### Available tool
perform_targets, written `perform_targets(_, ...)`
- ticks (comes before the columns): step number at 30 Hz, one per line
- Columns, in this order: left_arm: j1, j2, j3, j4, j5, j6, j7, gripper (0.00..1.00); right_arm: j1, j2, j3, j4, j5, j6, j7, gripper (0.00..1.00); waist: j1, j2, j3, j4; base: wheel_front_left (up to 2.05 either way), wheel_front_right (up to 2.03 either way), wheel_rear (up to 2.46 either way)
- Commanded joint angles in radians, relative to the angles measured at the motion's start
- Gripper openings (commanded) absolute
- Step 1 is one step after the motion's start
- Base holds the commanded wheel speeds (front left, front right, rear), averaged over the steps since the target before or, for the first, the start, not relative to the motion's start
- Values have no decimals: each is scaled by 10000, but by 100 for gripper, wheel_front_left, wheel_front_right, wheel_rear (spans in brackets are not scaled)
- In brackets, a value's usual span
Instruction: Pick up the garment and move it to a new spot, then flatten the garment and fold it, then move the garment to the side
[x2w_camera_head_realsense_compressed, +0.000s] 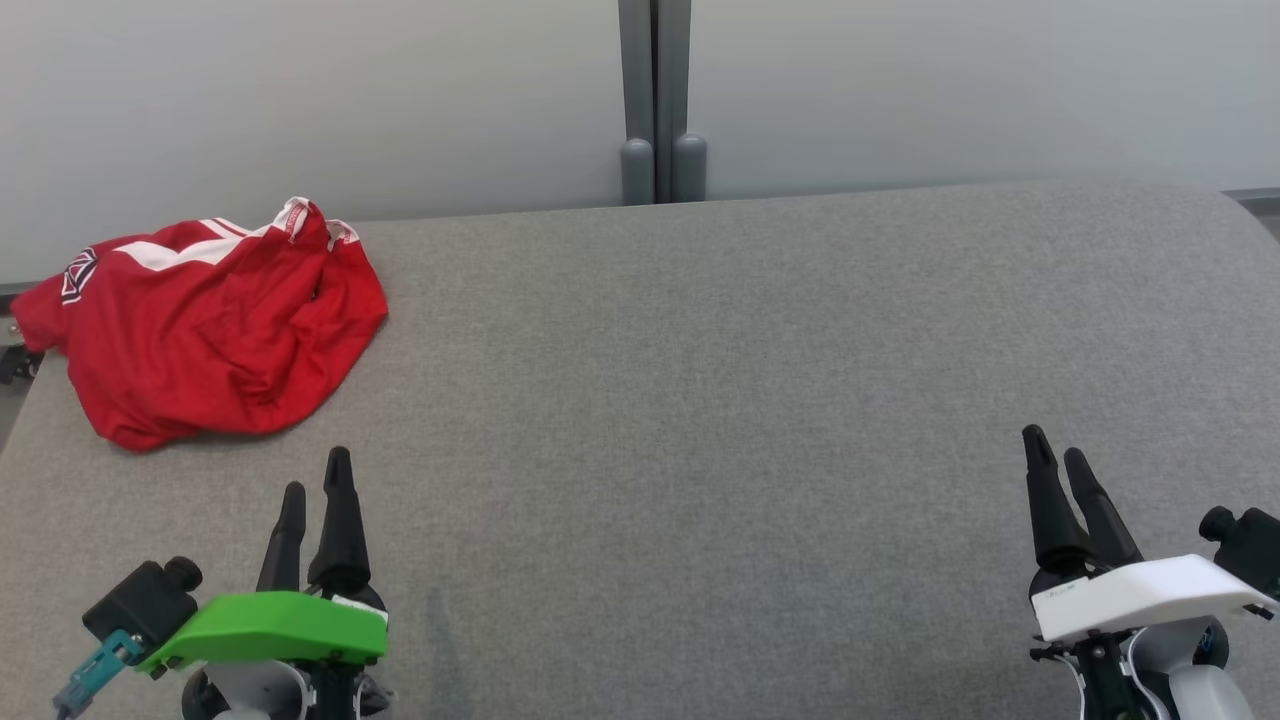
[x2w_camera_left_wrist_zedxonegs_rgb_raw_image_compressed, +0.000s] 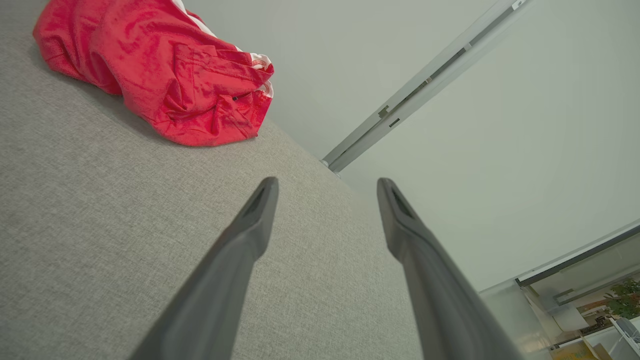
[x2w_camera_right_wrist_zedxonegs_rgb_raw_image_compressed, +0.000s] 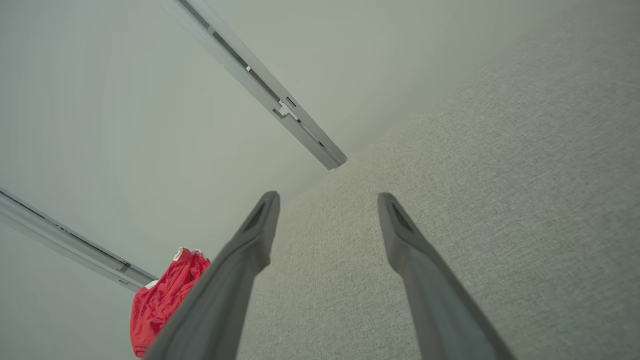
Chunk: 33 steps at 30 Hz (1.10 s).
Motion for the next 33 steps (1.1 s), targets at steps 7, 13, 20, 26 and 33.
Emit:
perform_targets(7, 215, 81, -118, -80, 1376, 58, -282, 100, 136, -76, 138, -251, -1561, 3, -308, 100, 0, 0, -6, 4, 0, 0, 0)
perform_targets(13, 303, 87, -228, 18, 2056, 20, -457, 100, 229, -83, 244, -163, -2450, 4, -479, 100, 0, 0, -1, 4, 0, 0, 0)
perform_targets(20, 390, 94, -315, 129, 2850, -4, -658, 100, 252, -91, 343, -127, -3347, 4, -680, 100, 0, 0, 16, 16, 0, 0, 0)
perform_targets(26, 498, 101, -372, 254, 3431, -48, -805, 100, 289, -97, 361, -141, -3953, 4, -834, 100, 0, 0, 21, 39, 0, 0, 0)
perform_targets(33, 540, 108, -474, 348, 4057, -81, -977, 100, 346, -103, 408, -165, -4630, 5, -1003, 100, 0, 0, 31, 65, 0, 0, 0)
